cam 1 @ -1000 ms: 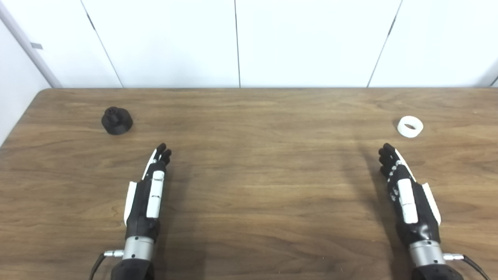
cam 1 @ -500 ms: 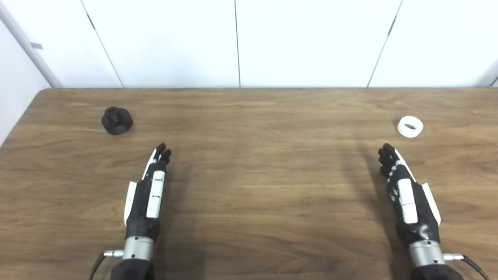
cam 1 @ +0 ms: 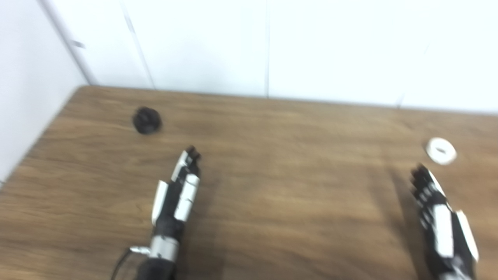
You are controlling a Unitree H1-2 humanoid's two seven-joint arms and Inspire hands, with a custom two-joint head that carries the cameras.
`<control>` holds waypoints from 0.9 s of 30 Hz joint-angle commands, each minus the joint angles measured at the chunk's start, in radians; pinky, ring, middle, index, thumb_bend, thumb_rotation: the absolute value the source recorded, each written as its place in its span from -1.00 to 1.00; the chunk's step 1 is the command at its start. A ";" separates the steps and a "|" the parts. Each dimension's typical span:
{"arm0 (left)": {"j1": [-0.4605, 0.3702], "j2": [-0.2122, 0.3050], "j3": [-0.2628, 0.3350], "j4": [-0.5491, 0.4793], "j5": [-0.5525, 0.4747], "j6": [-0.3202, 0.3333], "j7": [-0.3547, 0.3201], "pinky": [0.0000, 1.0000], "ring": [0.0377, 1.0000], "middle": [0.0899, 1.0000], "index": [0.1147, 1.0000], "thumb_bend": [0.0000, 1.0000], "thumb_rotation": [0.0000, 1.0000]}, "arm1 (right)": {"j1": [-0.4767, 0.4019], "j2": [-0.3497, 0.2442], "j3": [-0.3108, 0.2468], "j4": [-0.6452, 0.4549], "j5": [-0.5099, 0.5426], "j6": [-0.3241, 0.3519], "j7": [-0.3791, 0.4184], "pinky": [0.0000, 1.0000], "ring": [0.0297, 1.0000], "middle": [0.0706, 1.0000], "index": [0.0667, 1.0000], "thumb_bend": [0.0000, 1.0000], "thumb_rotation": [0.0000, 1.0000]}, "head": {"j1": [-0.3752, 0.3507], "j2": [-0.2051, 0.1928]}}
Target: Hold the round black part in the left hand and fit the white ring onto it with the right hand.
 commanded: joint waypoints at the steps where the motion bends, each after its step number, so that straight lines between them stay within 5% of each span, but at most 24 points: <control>1: 0.017 -0.010 -0.014 0.006 0.011 -0.020 0.002 1.00 0.97 0.89 0.97 0.06 0.74 | 0.033 -0.022 -0.007 0.059 0.026 -0.051 0.019 1.00 0.95 0.92 0.93 0.02 1.00 | 0.001 0.000; 9: 0.018 -0.020 -0.028 0.036 0.032 -0.042 0.024 1.00 0.96 0.88 0.96 0.05 0.75 | 0.029 -0.032 0.004 0.085 0.030 -0.084 0.015 1.00 1.00 0.97 0.97 -0.03 1.00 | 0.047 -0.044; 18: 0.020 -0.015 -0.046 0.033 0.062 -0.037 0.035 1.00 0.98 0.90 0.98 0.11 0.72 | 0.029 -0.027 0.003 0.077 -0.021 -0.063 -0.014 1.00 1.00 0.93 0.90 -0.14 1.00 | 0.038 -0.041; 25: 0.025 -0.006 -0.035 -0.036 0.154 0.005 0.066 1.00 0.96 0.88 0.99 0.17 0.12 | 0.040 -0.022 0.006 0.073 -0.040 -0.069 -0.021 1.00 0.99 0.91 0.90 -0.13 1.00 | 0.019 -0.032; 27: 0.013 -0.008 -0.020 -0.058 0.170 0.008 0.082 0.98 0.92 0.86 0.95 0.37 -0.25 | 0.042 -0.022 0.008 0.068 -0.038 -0.064 -0.021 1.00 0.98 0.91 0.90 -0.12 1.00 | 0.018 -0.031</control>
